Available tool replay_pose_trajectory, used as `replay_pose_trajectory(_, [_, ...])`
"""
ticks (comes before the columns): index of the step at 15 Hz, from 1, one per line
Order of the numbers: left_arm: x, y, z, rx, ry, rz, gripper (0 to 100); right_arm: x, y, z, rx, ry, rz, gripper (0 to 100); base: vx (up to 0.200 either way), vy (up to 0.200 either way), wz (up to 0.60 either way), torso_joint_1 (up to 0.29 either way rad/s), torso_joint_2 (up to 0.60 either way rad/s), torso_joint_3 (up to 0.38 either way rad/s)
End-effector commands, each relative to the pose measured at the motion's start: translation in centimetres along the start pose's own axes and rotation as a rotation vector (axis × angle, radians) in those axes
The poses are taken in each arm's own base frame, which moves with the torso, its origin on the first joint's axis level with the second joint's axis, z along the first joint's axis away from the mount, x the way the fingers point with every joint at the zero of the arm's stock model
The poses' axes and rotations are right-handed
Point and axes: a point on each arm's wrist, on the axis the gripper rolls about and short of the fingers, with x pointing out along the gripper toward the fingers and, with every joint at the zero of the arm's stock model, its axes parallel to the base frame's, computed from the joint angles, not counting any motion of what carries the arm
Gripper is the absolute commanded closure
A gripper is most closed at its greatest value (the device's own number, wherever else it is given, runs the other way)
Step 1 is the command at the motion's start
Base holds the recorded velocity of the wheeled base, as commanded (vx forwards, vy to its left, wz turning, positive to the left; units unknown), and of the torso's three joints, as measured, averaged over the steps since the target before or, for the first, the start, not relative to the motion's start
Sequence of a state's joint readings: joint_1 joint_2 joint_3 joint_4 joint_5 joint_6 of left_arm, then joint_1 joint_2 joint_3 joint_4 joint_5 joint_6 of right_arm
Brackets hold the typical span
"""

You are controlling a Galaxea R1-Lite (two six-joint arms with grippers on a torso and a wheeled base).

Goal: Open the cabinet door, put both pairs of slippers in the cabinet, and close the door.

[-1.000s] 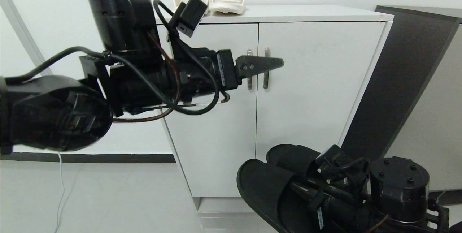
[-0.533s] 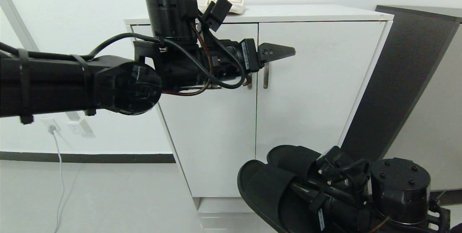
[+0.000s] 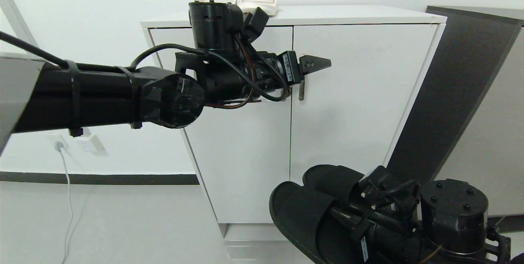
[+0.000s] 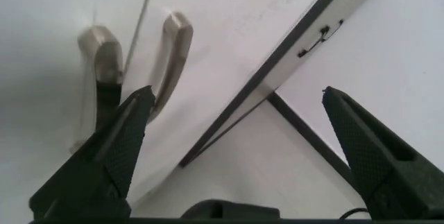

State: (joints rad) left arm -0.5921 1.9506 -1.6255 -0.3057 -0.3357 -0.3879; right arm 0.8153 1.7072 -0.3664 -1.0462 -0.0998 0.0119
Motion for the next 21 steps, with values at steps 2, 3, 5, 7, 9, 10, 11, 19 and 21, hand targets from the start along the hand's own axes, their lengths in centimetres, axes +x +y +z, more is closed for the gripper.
replay_pose_trajectory(2, [1.1,0.2,0.3,0.003,-0.013,0.018,0,0.0,0.0,0.0,0.000,0.001,0.001,100,0.000,0.000,0.00,0.000,0.00,0.000])
replay_pose_trajectory(3, [1.6,0.3,0.3,0.001,-0.008,0.020,0,0.0,0.0,0.0,0.000,0.001,0.001,100,0.000,0.000,0.00,0.000,0.00,0.000])
replay_pose_trajectory(5, [2.4,0.2,0.1,0.000,-0.001,0.013,0,0.0,0.0,-0.1,0.000,0.001,0.001,100,0.000,0.000,0.00,0.000,0.00,0.000])
replay_pose_trajectory(7, [2.8,0.0,-0.2,0.000,0.005,0.005,0,0.0,0.0,-0.1,0.000,0.004,0.001,100,0.000,0.000,0.00,0.000,0.00,0.000])
replay_pose_trajectory(9, [2.9,-0.3,-0.4,-0.002,0.010,-0.003,100,-0.1,0.0,-0.1,0.000,0.004,0.002,100,0.000,0.000,0.00,0.000,0.00,0.000])
replay_pose_trajectory(10, [2.8,-0.4,-0.4,-0.002,0.009,-0.001,100,-0.2,0.0,-0.4,-0.008,0.017,0.002,100,0.000,0.000,0.00,0.000,0.00,0.000])
replay_pose_trajectory(11, [2.6,-0.4,-0.3,-0.005,0.009,0.000,100,-0.4,0.1,-0.7,-0.013,0.026,0.005,100,0.000,0.000,0.00,0.000,0.00,0.000])
replay_pose_trajectory(19, [-1.2,-2.2,-0.7,-0.017,0.051,0.006,100,-1.7,0.8,-1.1,-0.024,0.034,0.108,100,0.000,0.000,0.00,0.000,0.00,0.000])
replay_pose_trajectory(21, [-3.0,-2.7,-1.1,-0.020,0.070,0.014,100,-1.8,1.3,-1.2,-0.032,0.036,0.128,100,0.000,0.000,0.00,0.000,0.00,0.000])
